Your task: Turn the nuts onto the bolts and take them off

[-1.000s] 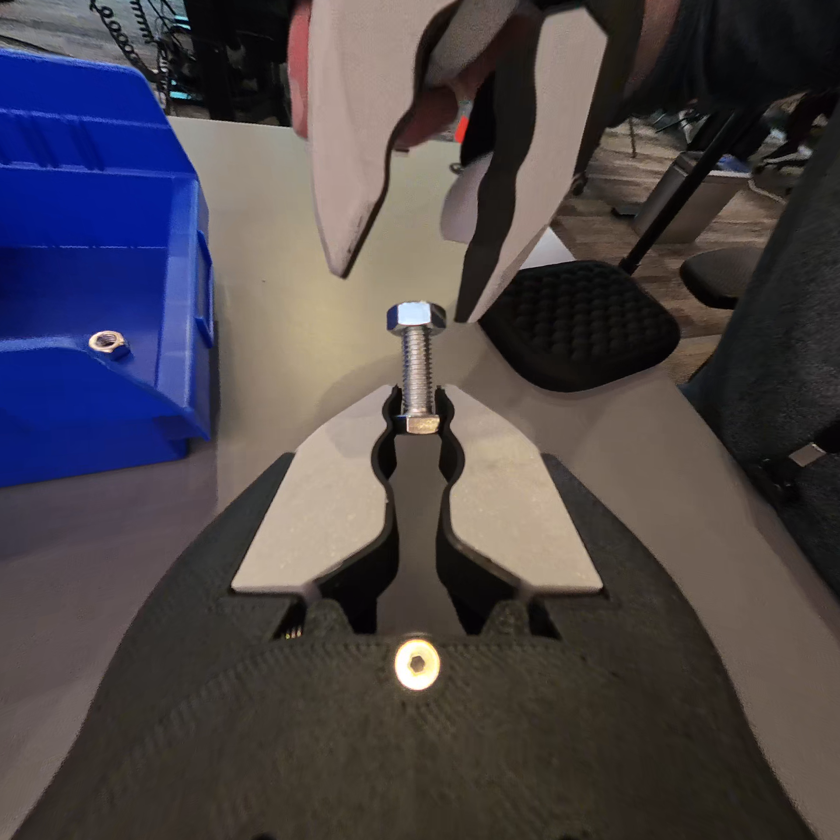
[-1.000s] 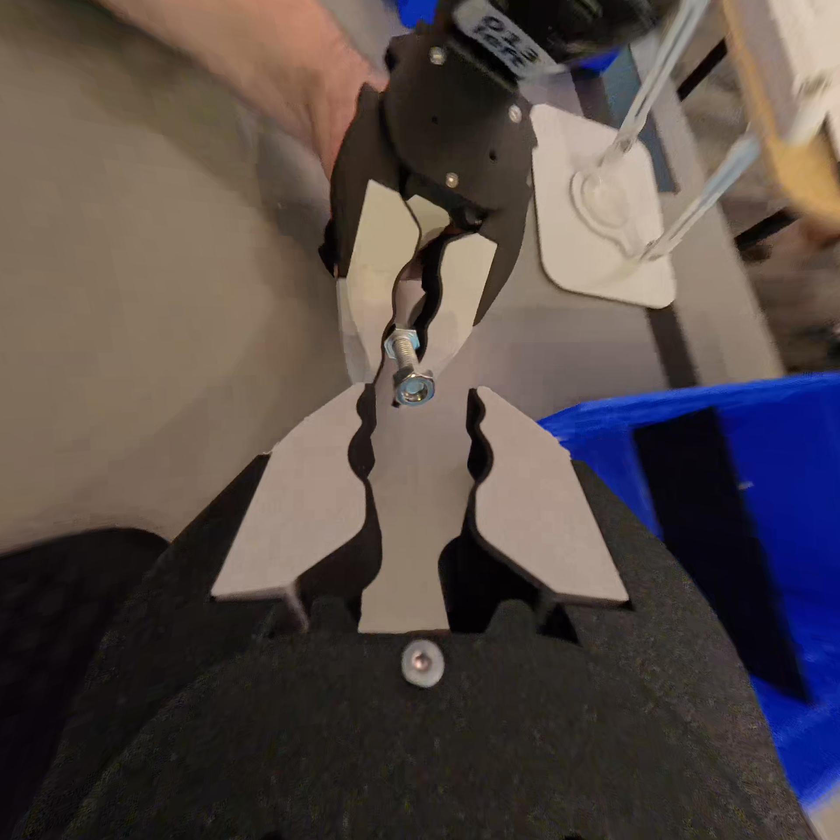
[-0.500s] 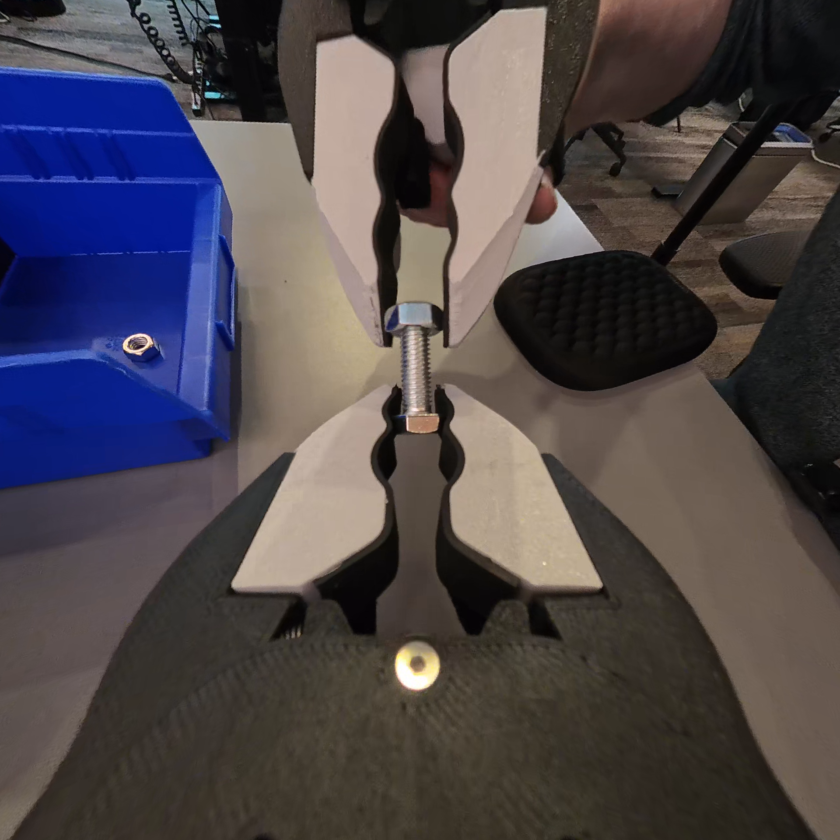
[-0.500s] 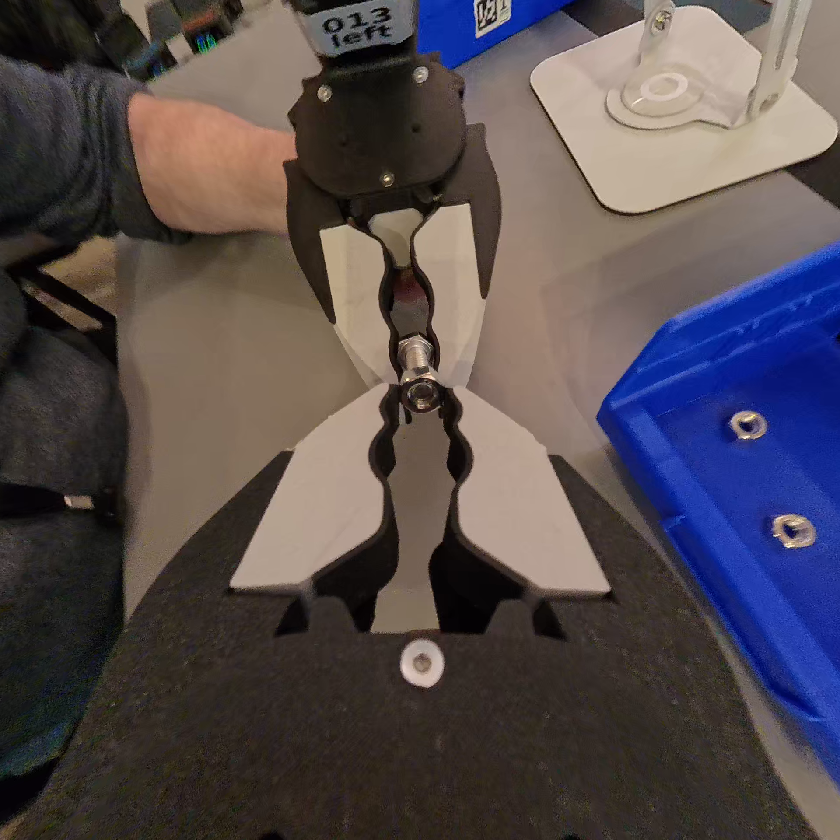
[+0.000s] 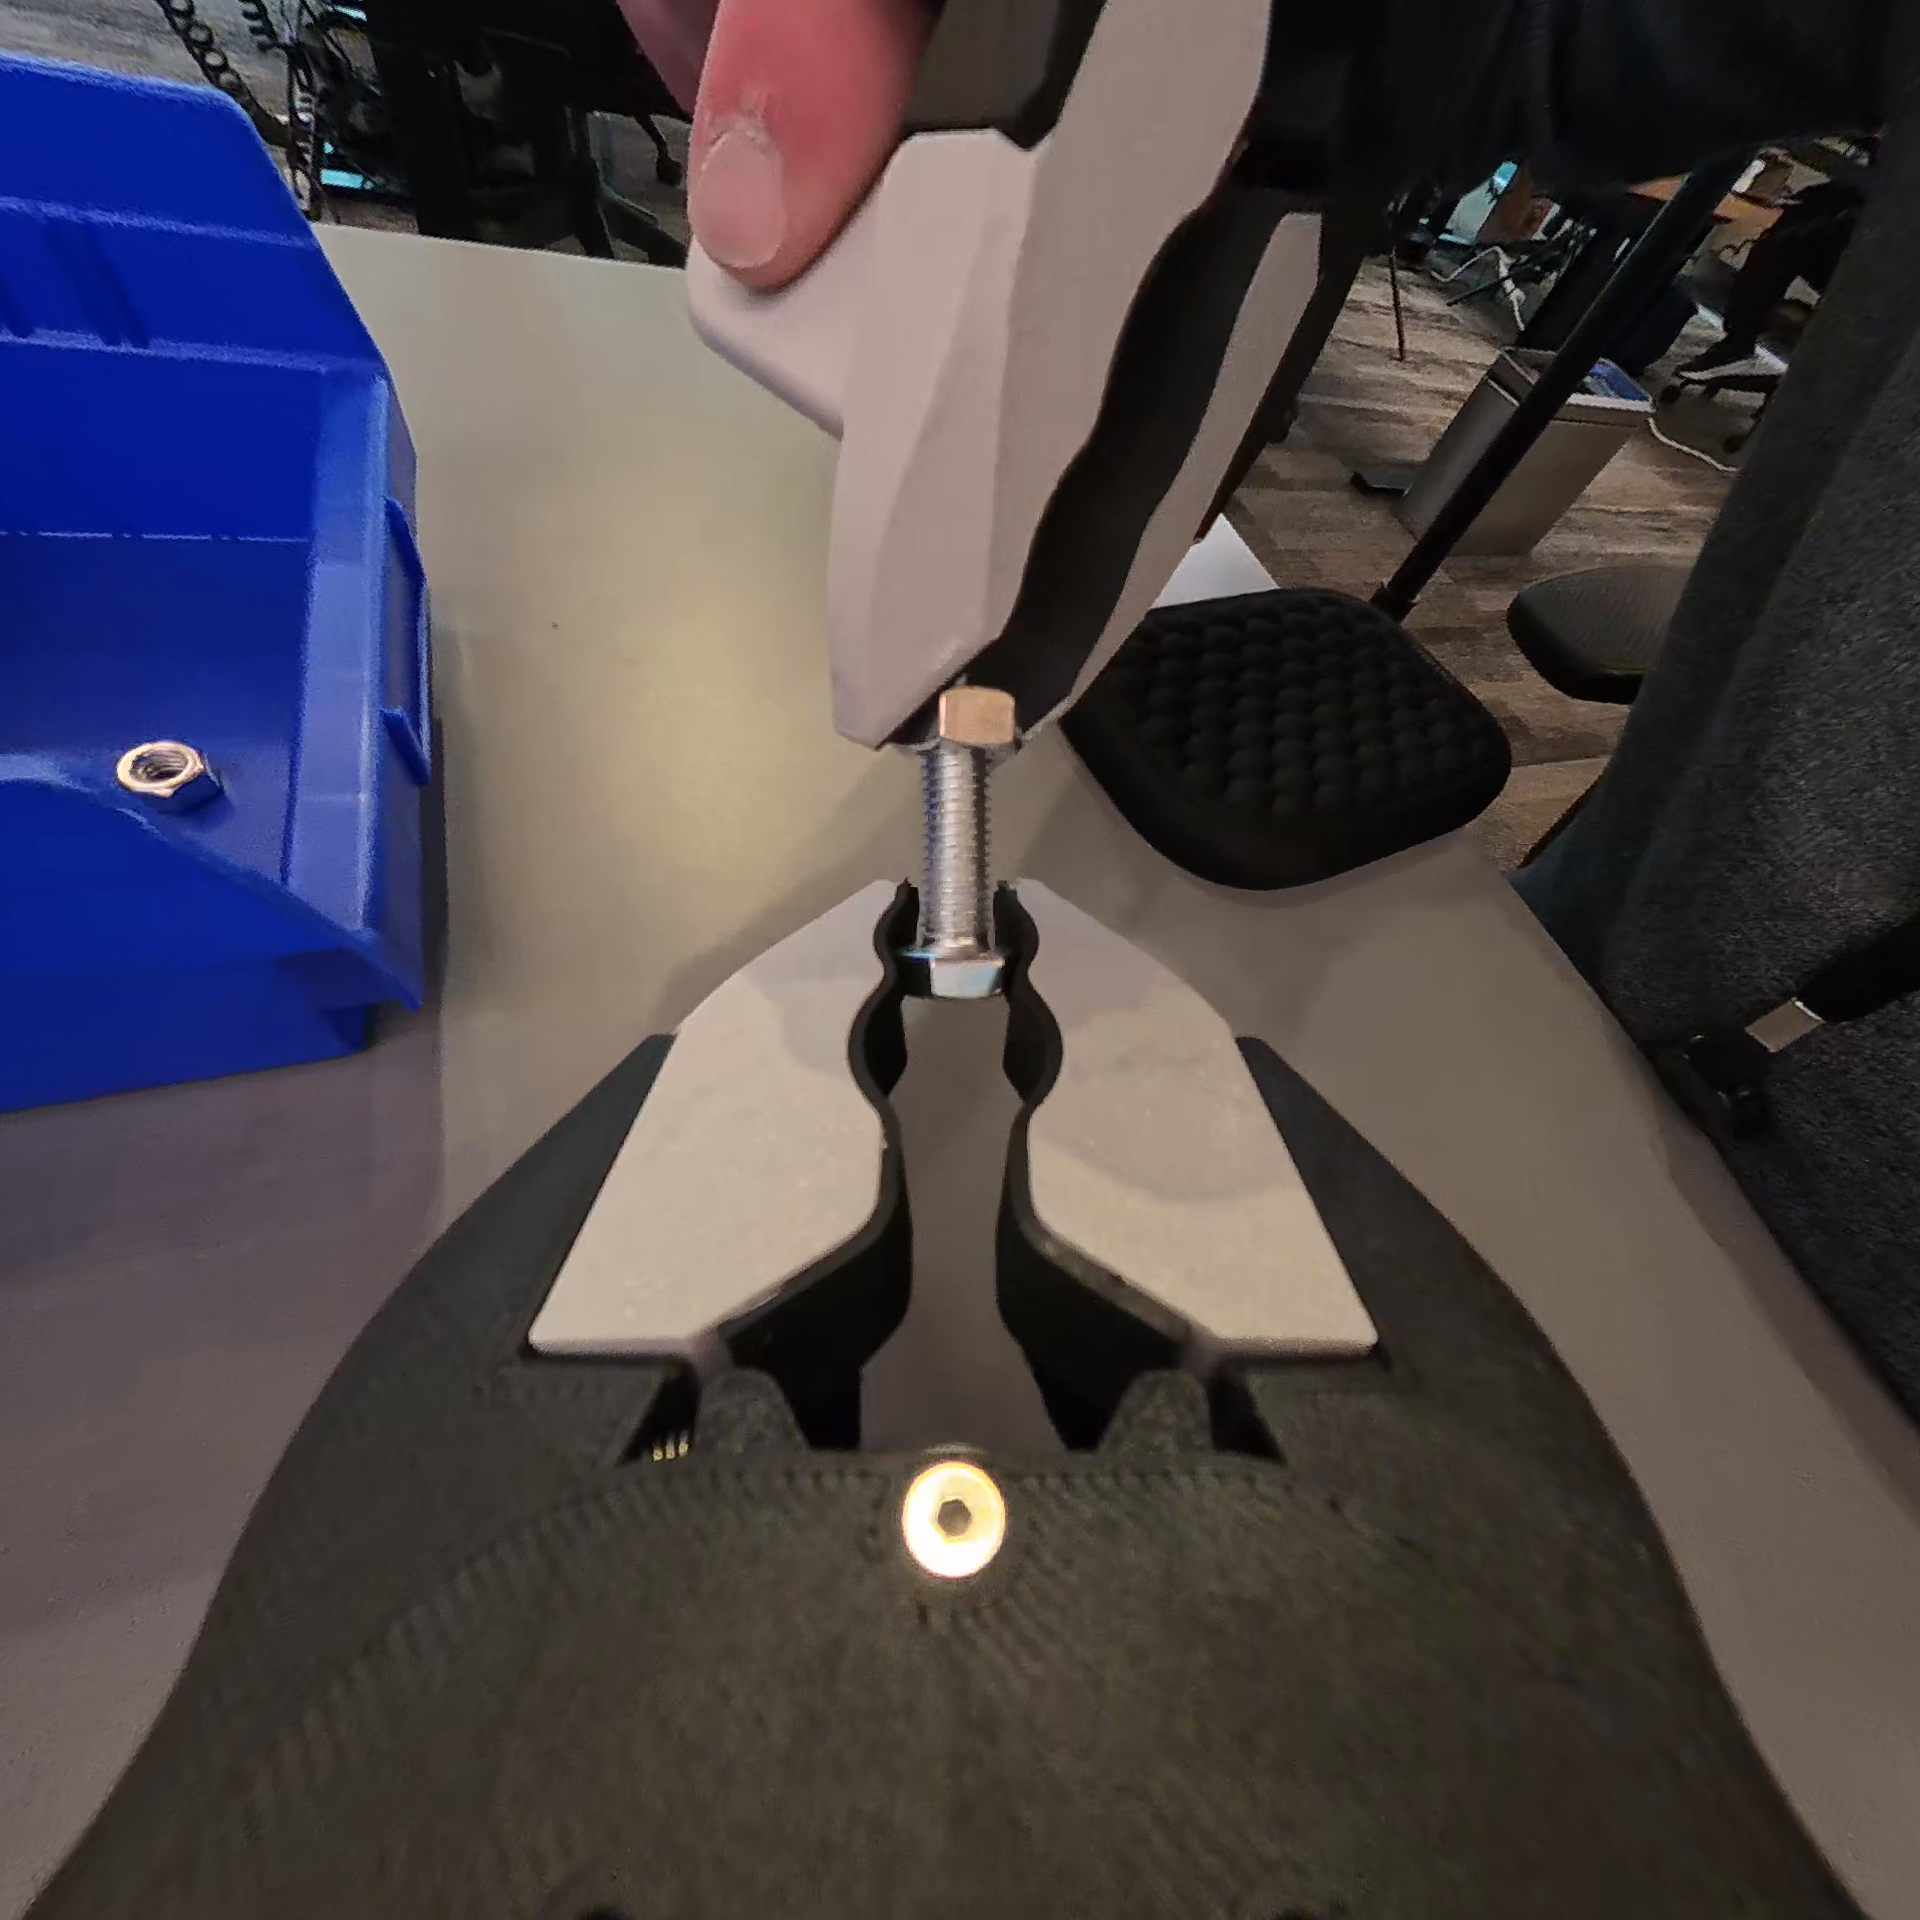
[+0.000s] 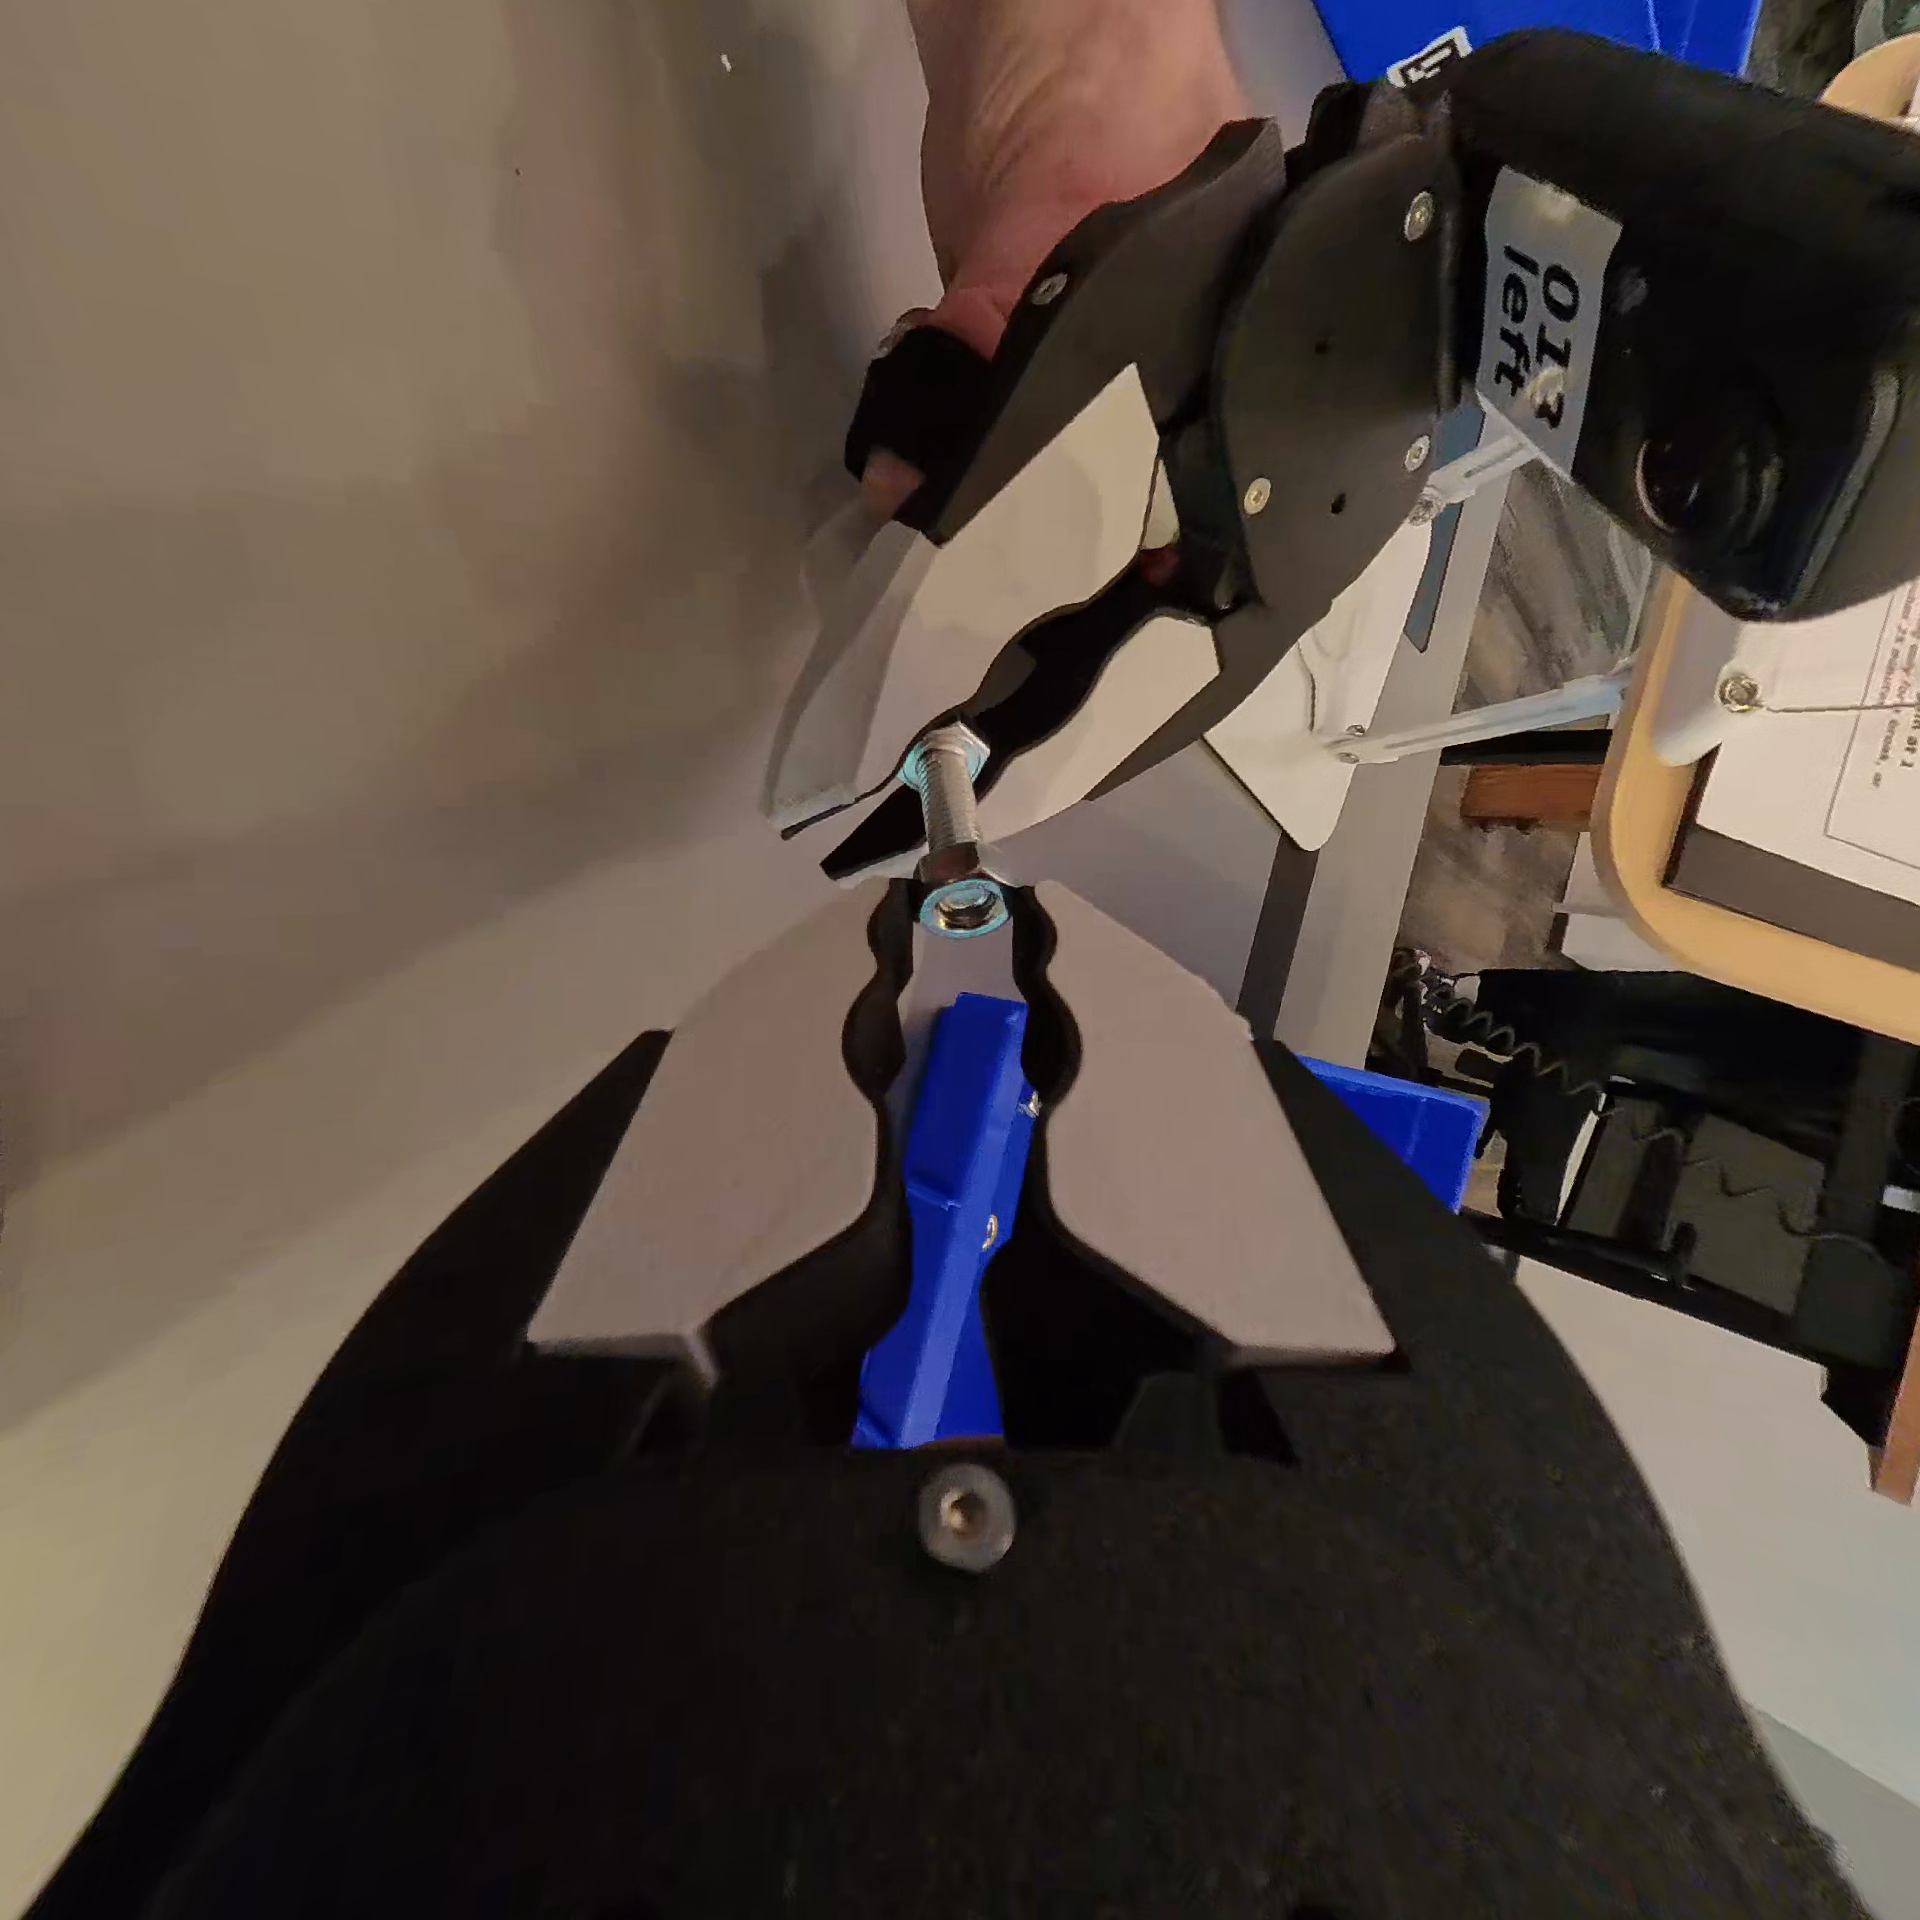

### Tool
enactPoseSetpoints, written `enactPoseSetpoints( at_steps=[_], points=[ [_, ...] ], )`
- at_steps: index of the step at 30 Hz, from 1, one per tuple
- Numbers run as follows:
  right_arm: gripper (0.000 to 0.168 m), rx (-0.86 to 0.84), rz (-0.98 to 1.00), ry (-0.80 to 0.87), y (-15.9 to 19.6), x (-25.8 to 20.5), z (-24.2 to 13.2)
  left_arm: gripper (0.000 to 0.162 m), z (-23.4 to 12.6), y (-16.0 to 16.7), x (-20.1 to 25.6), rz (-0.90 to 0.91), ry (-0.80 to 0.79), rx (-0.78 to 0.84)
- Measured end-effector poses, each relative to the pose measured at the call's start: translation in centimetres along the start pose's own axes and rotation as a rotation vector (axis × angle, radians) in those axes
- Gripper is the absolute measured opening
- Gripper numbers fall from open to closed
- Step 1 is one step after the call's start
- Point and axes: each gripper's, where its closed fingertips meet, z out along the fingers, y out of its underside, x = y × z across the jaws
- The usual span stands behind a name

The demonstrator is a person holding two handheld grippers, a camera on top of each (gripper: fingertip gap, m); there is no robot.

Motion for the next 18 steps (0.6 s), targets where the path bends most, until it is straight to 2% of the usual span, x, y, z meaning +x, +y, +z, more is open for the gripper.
enactPoseSetpoints(
  at_steps=[2,5,9,13,18],
  points=[
    [0.02,0.002,0.025,0.001,0.1,0.1,0.0,0.014,-0.1,-0.1,-0.1,0.001,-0.006,0.006],
    [0.034,0.005,0.078,0.019,0.2,0.3,0.0,0.014,-0.2,-0.2,-0.3,-0.002,-0.017,0.015],
    [0.037,0.06,0.234,0.018,0.3,0.5,-0.7,0.015,-0.4,-0.4,-0.4,0.007,-0.033,0.025],
    [0.038,0.15,0.602,-0.073,0.7,0.2,-1.1,0.014,-0.5,-0.8,-0.8,0.023,-0.068,0.039],
    [0.036,0.36,1.105,-0.246,-0.2,0.2,-1.2,0.014,-0.2,-0.9,-0.9,0.076,-0.133,0.013]
  ],
)
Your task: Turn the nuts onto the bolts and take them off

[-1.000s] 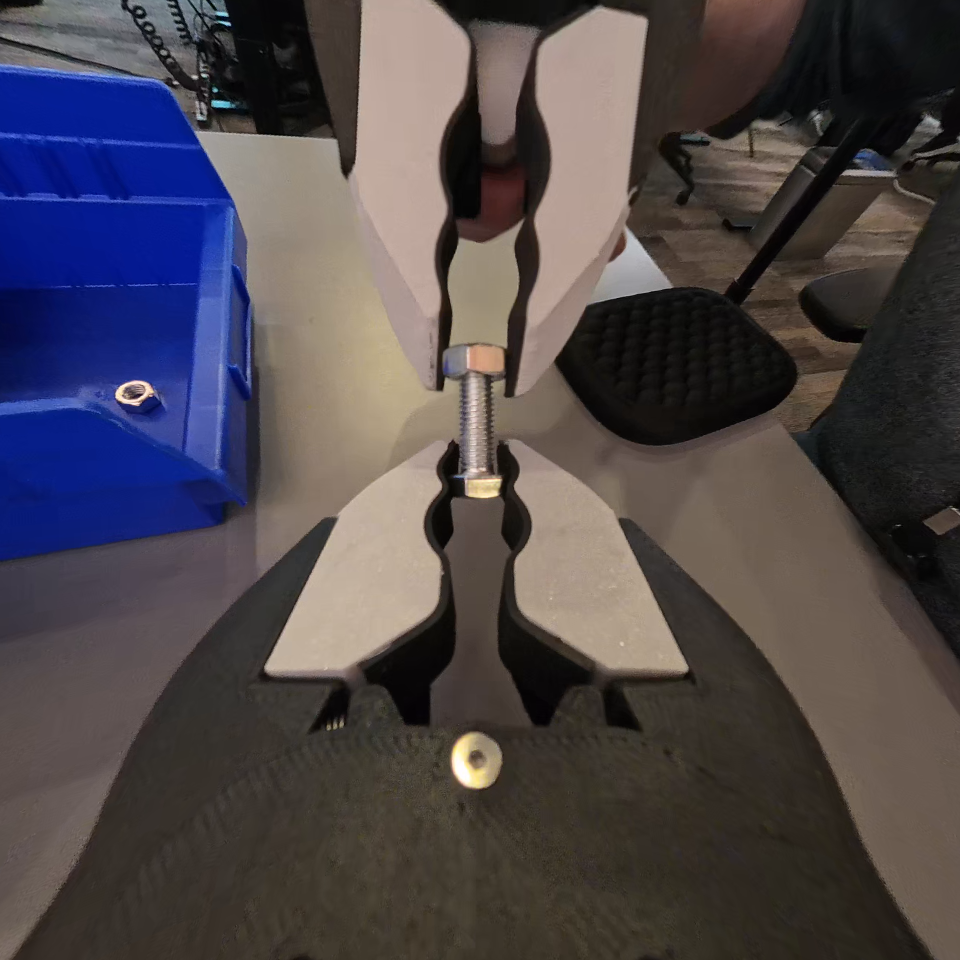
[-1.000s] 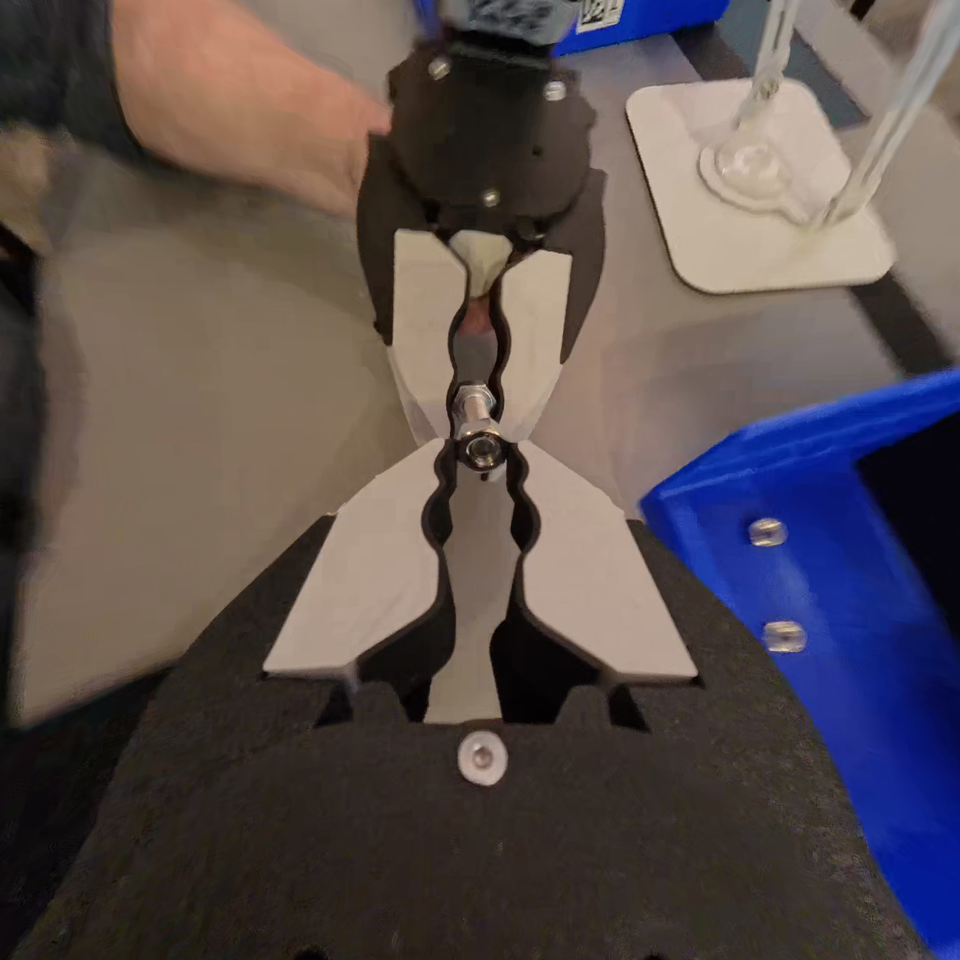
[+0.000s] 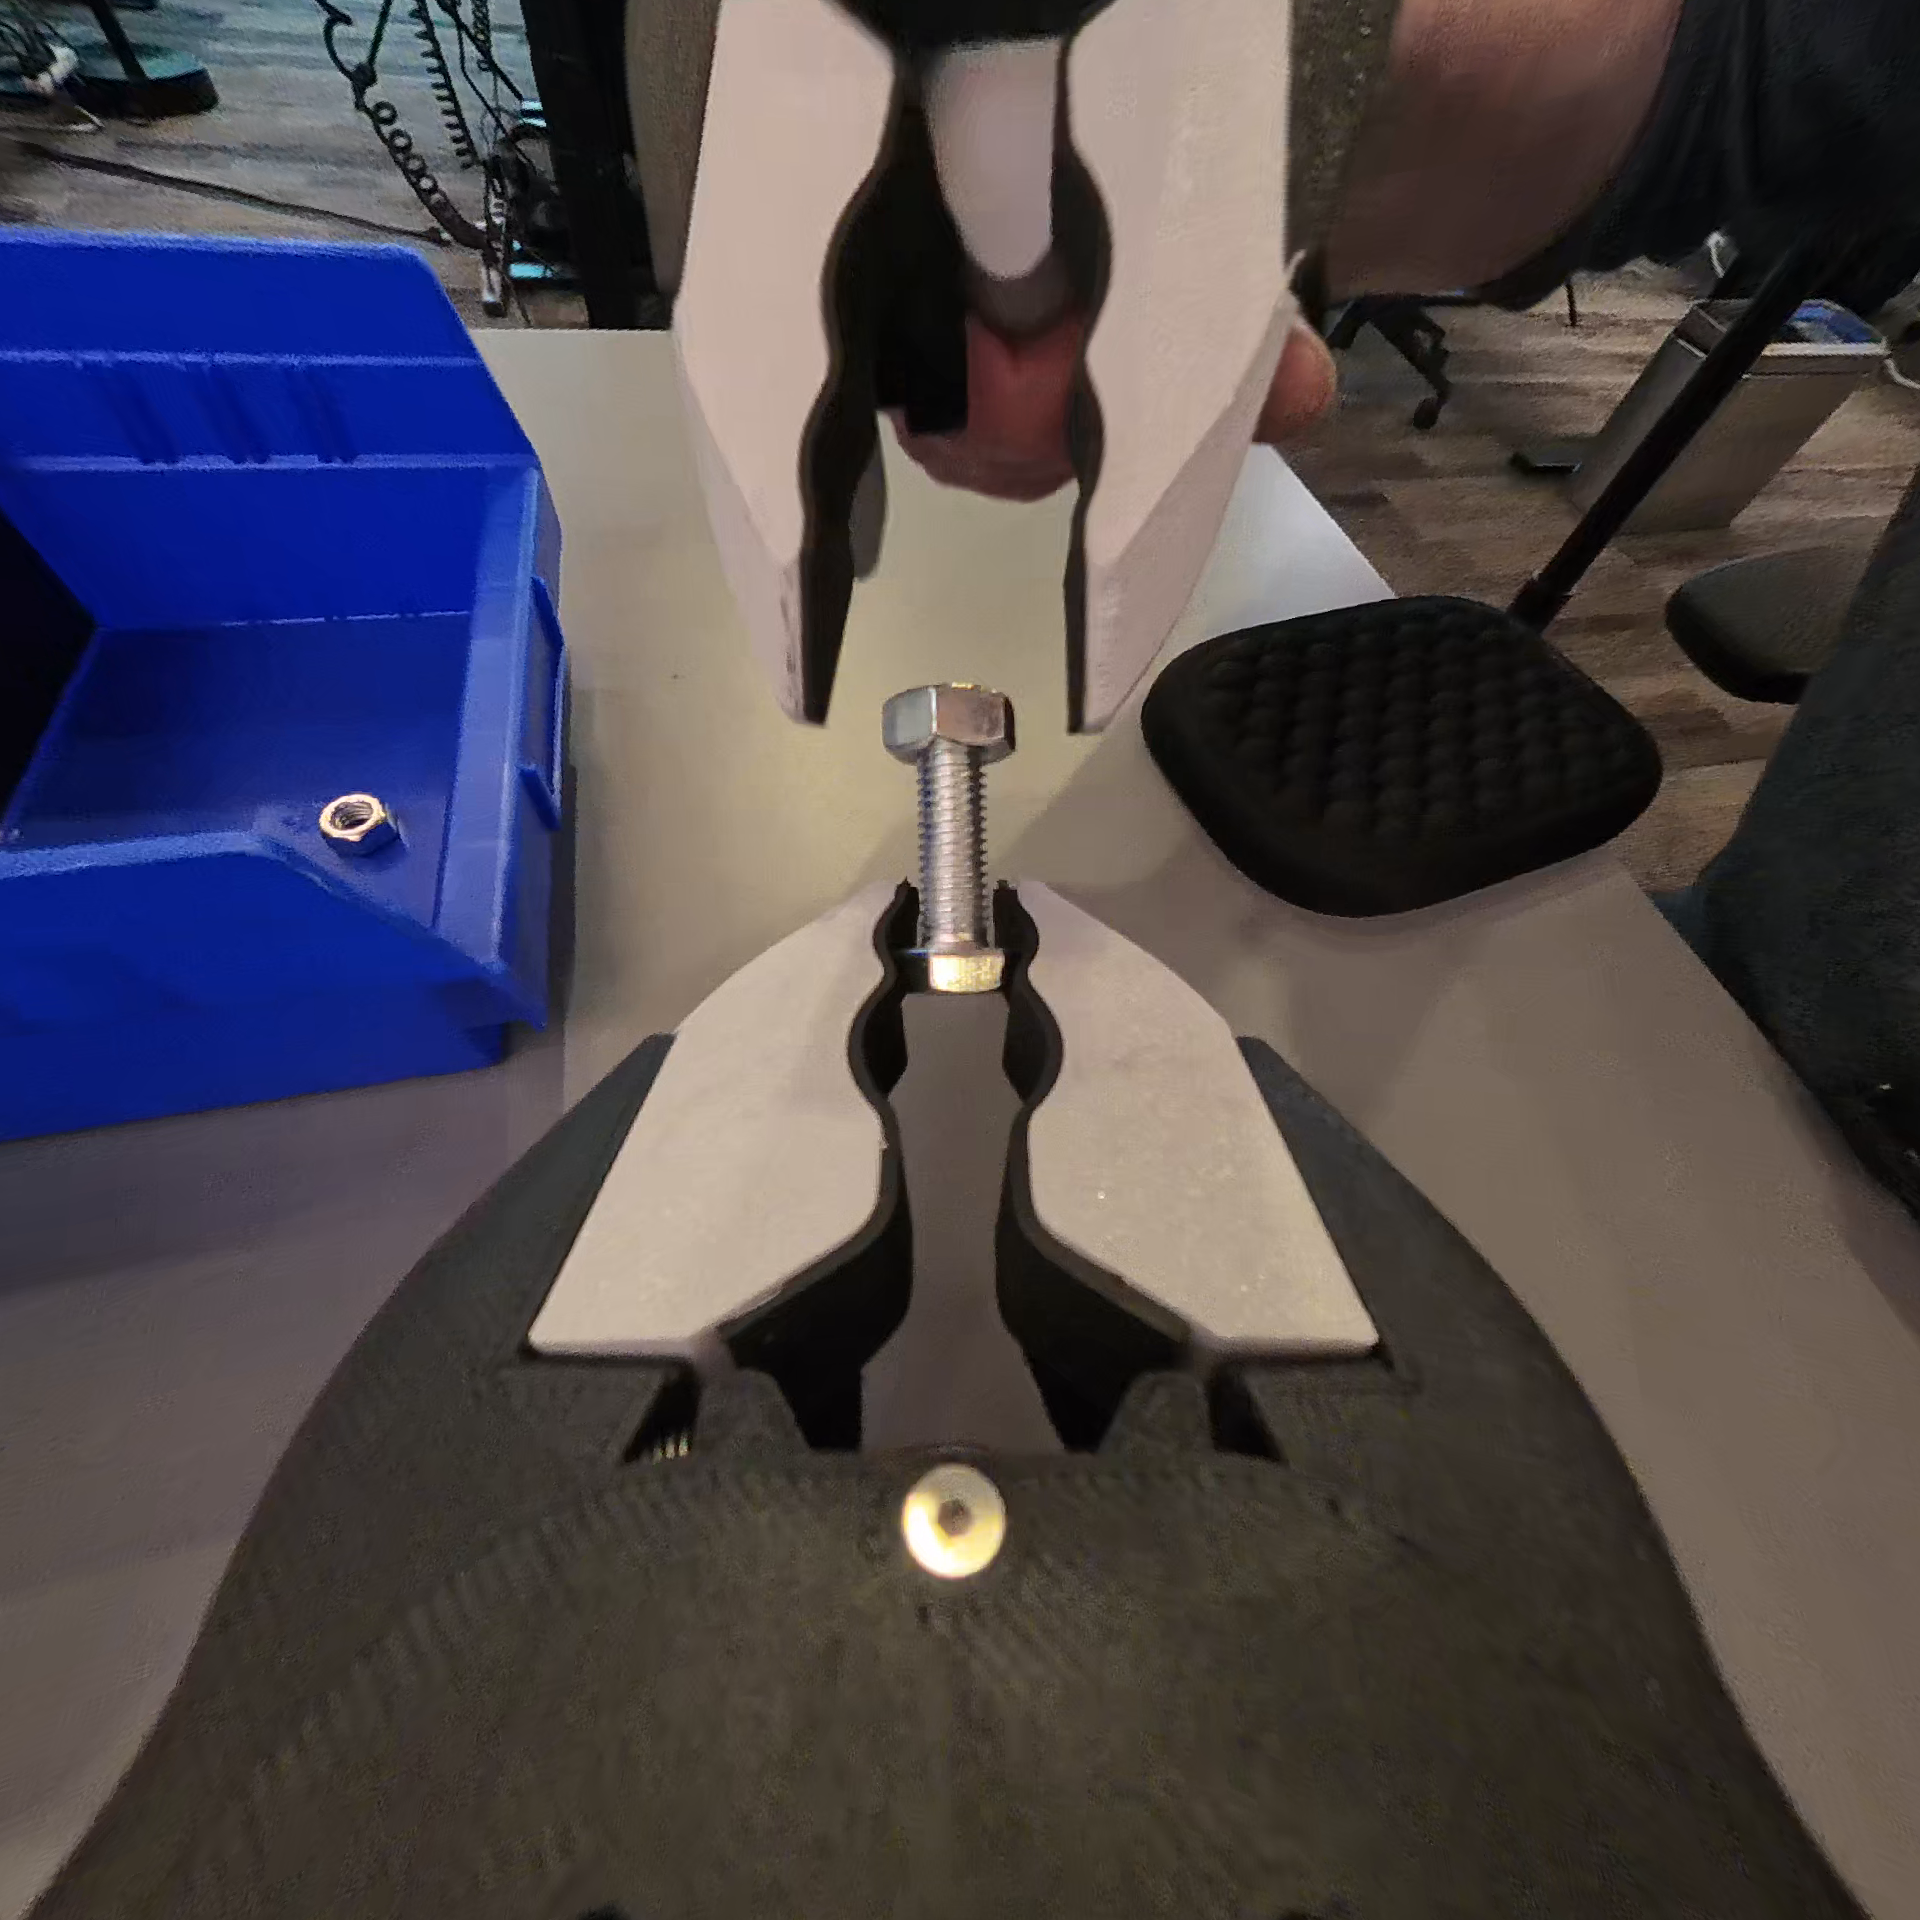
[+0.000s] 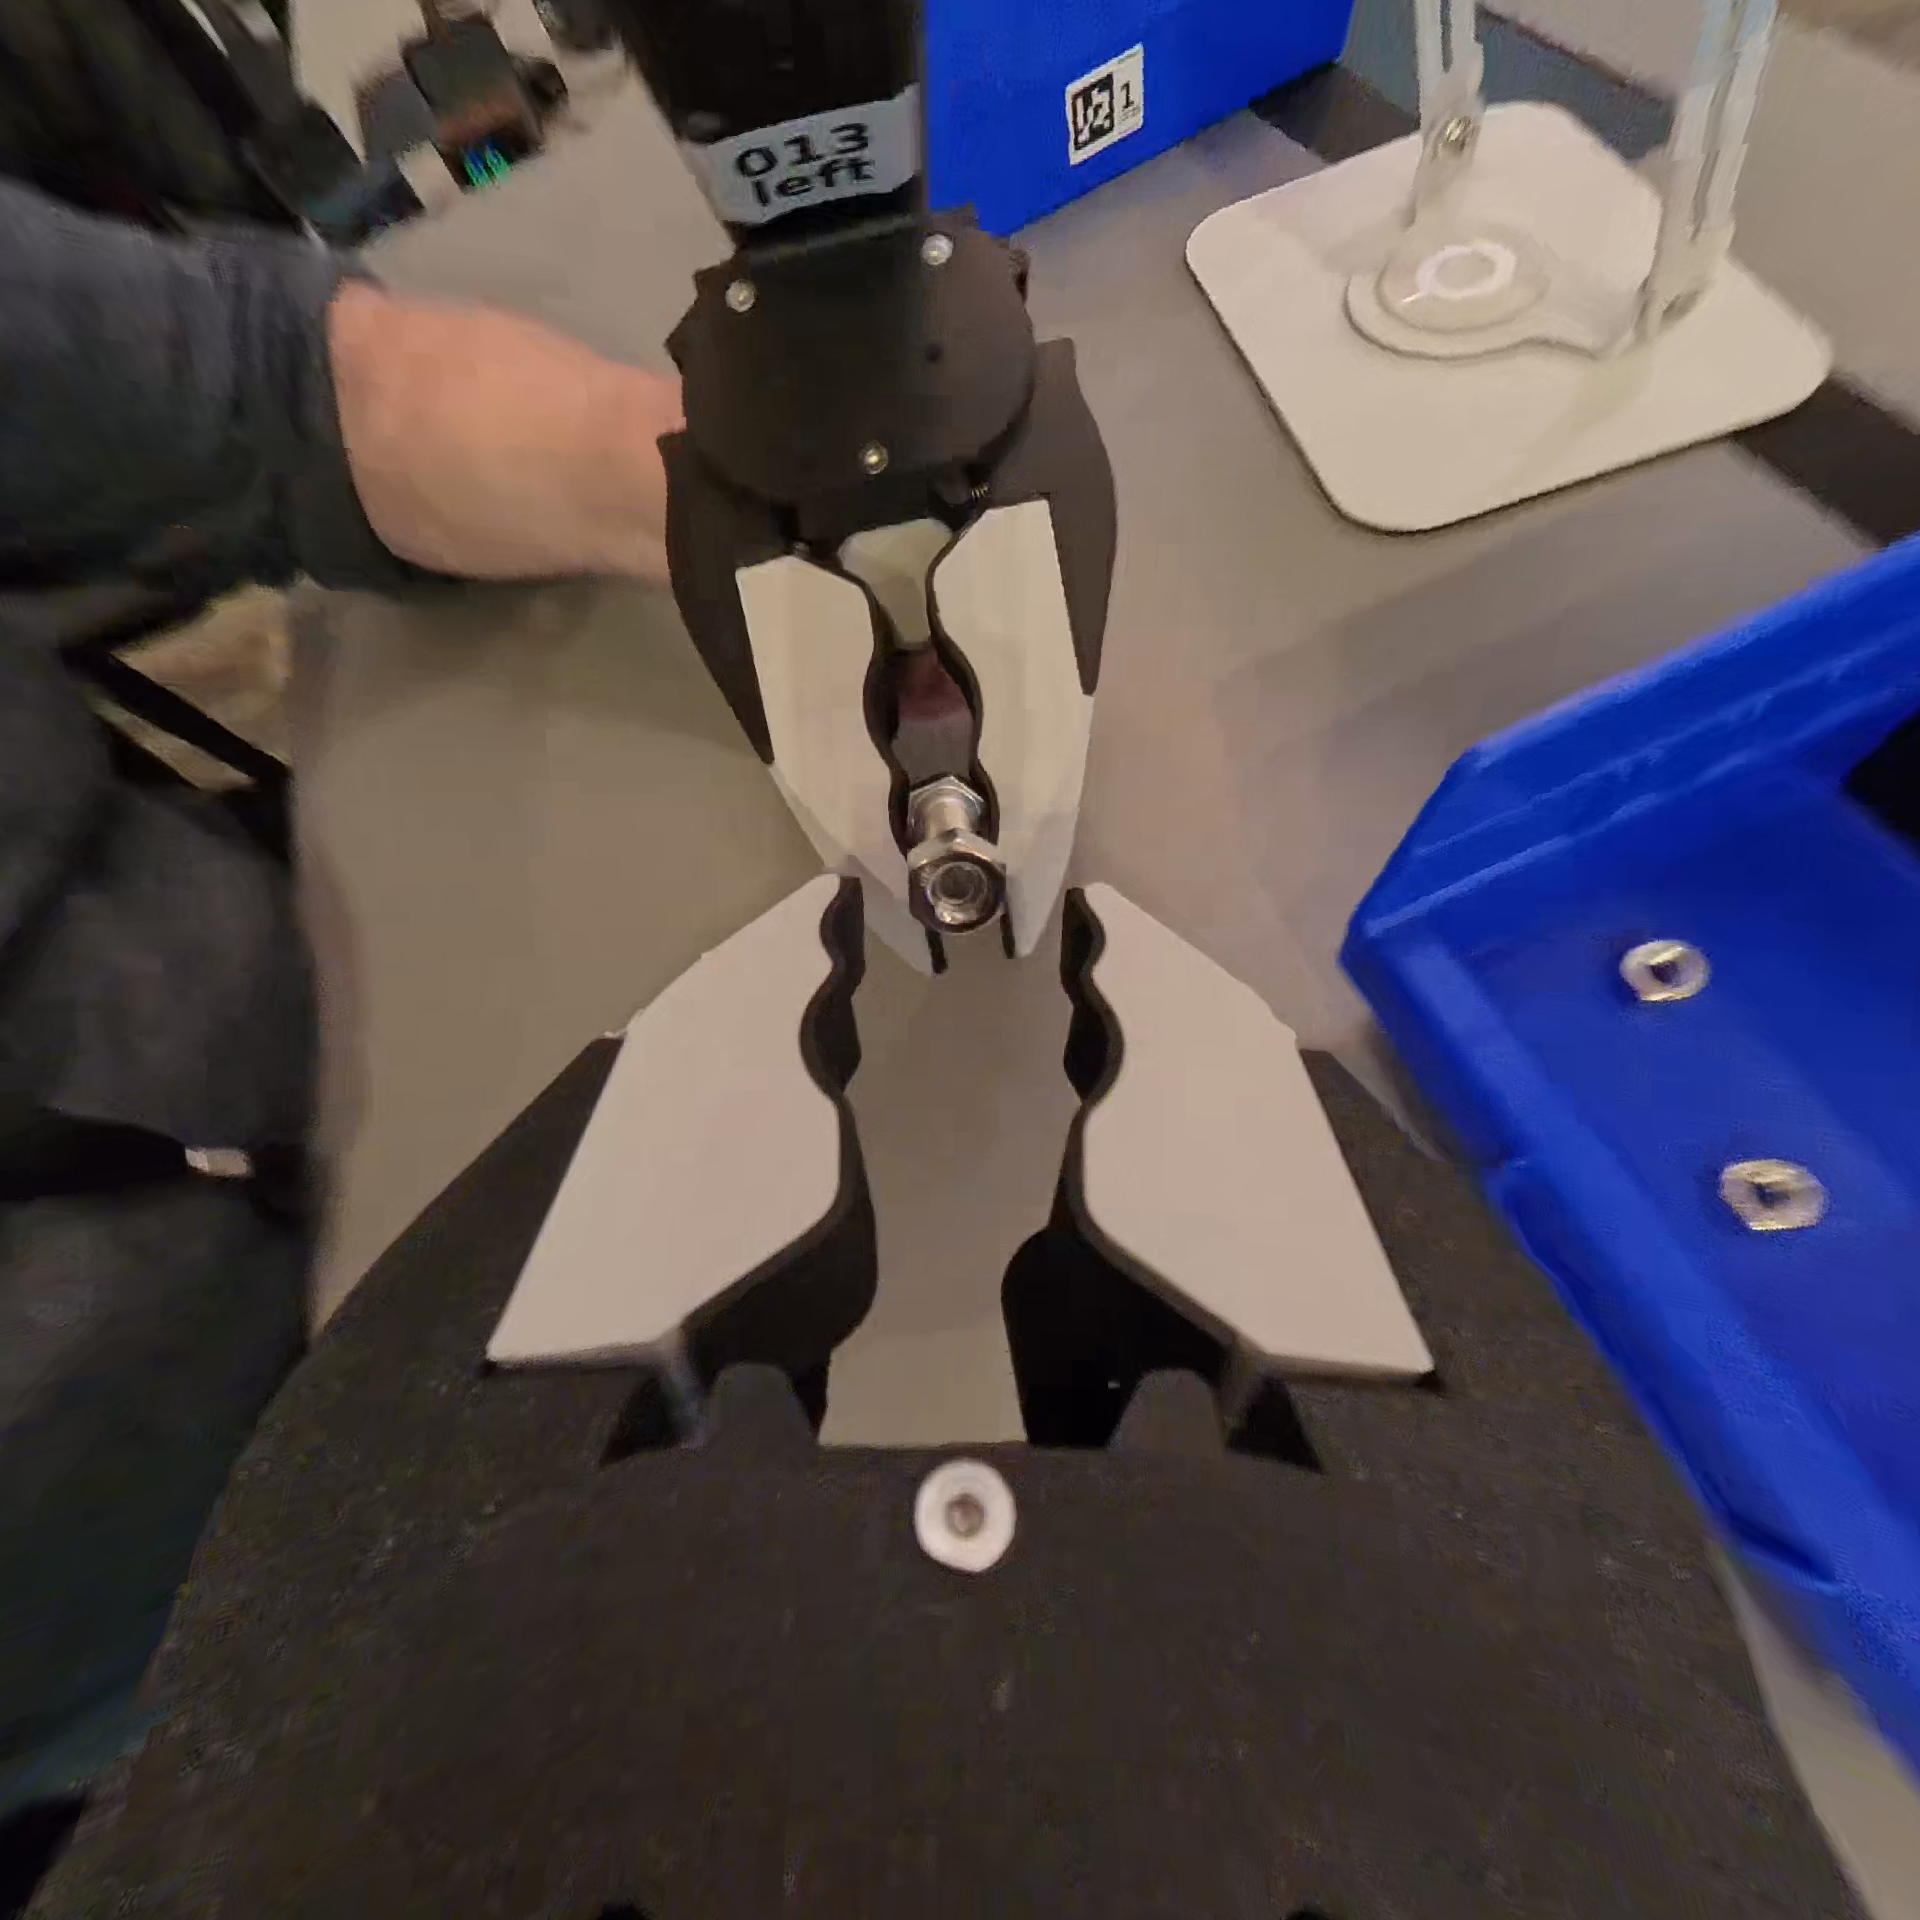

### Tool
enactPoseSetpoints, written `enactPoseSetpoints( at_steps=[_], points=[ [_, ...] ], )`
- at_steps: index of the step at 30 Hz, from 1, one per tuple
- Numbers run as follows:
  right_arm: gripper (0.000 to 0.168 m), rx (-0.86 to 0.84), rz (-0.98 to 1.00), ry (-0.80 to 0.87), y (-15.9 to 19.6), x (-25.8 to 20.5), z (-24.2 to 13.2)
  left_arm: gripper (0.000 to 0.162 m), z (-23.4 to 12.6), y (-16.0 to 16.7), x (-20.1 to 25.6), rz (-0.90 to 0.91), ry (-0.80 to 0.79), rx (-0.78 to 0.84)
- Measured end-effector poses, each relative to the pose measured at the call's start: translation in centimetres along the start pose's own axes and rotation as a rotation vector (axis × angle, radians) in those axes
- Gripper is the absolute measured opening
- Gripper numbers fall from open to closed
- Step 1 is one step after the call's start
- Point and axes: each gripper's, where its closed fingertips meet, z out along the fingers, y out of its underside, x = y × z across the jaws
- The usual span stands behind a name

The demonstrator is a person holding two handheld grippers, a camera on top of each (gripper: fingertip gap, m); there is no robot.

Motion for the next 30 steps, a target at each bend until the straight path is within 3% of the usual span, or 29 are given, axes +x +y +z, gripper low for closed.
enactPoseSetpoints(
  at_steps=[3,5,10,13,18,22,26,30],
  points=[
    [0.033,0.018,0.095,-0.041,0.3,-0.1,0.4,0.015,0.1,0.1,0.0,0.017,-0.018,-0.014],
    [0.019,0.033,0.086,-0.046,0.2,-0.3,0.5,0.015,0.1,0.0,-0.1,0.019,-0.025,-0.013],
    [0.018,0.002,-0.012,-0.016,0.1,-0.3,0.5,0.014,0.1,0.2,0.0,0.014,-0.014,-0.018],
    [0.018,-0.057,-0.199,0.016,0.2,-0.5,0.5,0.014,0.1,0.2,0.3,0.006,0.014,-0.014],
    [0.018,-0.253,-0.747,0.148,0.9,-0.1,0.7,0.014,0.3,0.7,0.7,-0.023,0.069,-0.021],
    [0.017,-0.331,-1.036,0.216,0.6,0.1,0.7,0.014,0.3,0.8,0.9,-0.055,0.107,-0.003],
    [0.017,-0.35,-1.137,0.26,0.3,0.4,0.7,0.014,0.0,0.5,0.8,-0.065,0.111,0.011],
    [0.018,-0.338,-1.107,0.268,0.2,0.6,0.8,0.014,-0.1,0.5,0.6,-0.068,0.104,0.015]
  ],
)
